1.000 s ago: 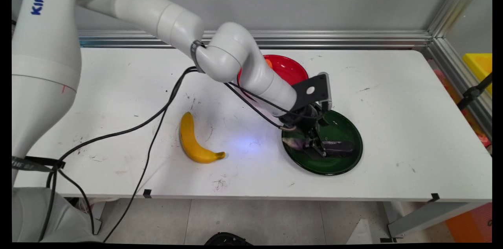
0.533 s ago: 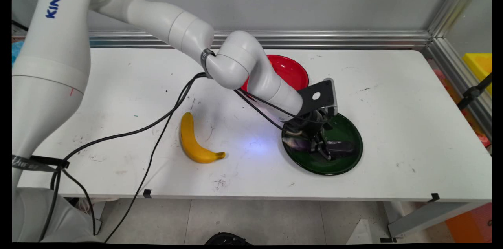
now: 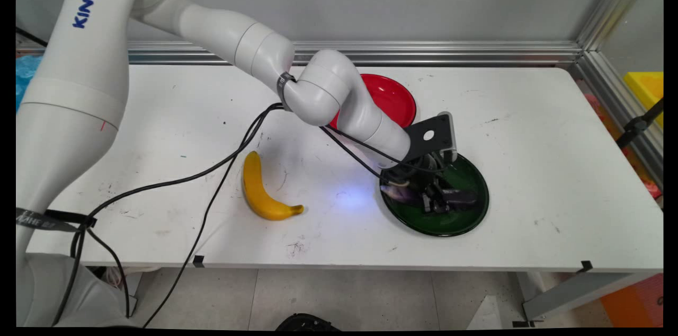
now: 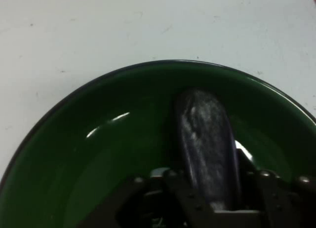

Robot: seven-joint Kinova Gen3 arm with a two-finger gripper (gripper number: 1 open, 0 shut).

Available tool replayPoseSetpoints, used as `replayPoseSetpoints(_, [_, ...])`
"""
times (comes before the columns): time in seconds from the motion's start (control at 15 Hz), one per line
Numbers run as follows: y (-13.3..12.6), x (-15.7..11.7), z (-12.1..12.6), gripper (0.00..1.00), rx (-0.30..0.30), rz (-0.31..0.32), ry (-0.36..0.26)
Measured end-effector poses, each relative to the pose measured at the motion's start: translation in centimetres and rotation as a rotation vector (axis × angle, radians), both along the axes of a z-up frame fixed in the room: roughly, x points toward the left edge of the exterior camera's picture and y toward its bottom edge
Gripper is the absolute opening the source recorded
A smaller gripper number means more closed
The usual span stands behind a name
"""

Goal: Pick up the eggplant from the green plate, then place the picked object on the red plate

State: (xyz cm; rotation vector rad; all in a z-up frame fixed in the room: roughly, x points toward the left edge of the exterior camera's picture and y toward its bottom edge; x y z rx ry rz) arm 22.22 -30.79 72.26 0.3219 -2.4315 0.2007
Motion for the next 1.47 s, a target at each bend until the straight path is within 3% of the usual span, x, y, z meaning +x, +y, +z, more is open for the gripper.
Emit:
replayPoseSetpoints(0.33, [0.0,0.2,0.8,0.00,0.000,-0.010,0.009])
replayPoseSetpoints(0.67, [0.4,1.3,3.9,0.00,-0.008,-0.024,0.024])
replayPoseSetpoints(1.0, [0.4,3.9,8.7,0.00,-0.030,-0.033,0.034])
replayPoseSetpoints(1.47, [-1.0,8.7,12.9,0.00,-0.067,-0.024,0.009])
